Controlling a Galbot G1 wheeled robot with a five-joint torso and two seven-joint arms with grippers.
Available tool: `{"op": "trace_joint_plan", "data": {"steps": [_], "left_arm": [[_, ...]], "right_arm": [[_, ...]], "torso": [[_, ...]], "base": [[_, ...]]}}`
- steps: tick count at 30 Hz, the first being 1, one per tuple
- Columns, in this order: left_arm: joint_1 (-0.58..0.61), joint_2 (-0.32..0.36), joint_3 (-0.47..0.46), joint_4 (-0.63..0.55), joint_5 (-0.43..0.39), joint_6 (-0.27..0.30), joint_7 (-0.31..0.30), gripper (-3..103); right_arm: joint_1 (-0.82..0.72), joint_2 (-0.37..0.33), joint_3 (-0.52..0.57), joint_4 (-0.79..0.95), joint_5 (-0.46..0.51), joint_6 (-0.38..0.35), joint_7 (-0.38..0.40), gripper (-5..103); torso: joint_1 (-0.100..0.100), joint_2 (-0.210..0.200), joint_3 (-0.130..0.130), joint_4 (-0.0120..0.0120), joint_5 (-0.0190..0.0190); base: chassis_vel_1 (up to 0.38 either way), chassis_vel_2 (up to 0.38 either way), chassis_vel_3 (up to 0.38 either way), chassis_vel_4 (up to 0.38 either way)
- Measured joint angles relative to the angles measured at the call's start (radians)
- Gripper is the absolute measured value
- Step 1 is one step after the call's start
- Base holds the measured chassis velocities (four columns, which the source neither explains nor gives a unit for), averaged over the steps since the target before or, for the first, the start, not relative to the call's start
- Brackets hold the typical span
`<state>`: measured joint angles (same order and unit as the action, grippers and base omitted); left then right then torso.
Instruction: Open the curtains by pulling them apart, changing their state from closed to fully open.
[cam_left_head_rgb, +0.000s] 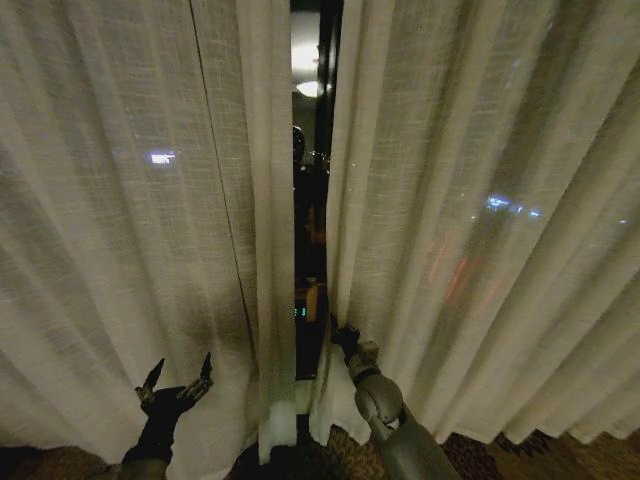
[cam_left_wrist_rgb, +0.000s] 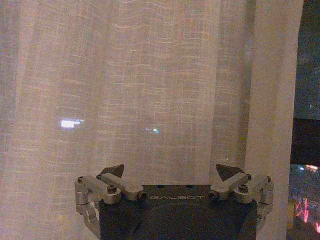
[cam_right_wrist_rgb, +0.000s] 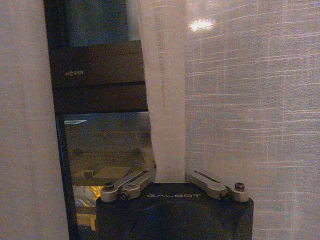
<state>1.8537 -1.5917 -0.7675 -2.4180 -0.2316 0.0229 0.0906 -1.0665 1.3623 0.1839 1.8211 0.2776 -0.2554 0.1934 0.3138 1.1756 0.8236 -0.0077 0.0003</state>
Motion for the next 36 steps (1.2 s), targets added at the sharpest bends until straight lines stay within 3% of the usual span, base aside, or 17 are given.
{"op": "trace_joint_plan", "data": {"steps": [18, 36], "left_arm": [[0.014, 0.001, -0.004, 0.004, 0.000, -0.021, -0.001, 100], [0.019, 0.001, 0.000, 0.010, -0.001, -0.029, -0.001, 100]], "right_arm": [[0.025, -0.004, -0.008, 0.004, 0.047, -0.017, 0.007, 0], [0.039, 0.005, -0.003, -0.023, 0.055, -0.018, 0.006, 0]], "torso": [[0.000, 0.000, 0.000, 0.0001, -0.0002], [0.000, 0.000, 0.000, 0.0000, 0.0000]], "base": [[-0.016, -0.038, 0.018, 0.037], [-0.248, -0.265, 0.244, 0.261]]}}
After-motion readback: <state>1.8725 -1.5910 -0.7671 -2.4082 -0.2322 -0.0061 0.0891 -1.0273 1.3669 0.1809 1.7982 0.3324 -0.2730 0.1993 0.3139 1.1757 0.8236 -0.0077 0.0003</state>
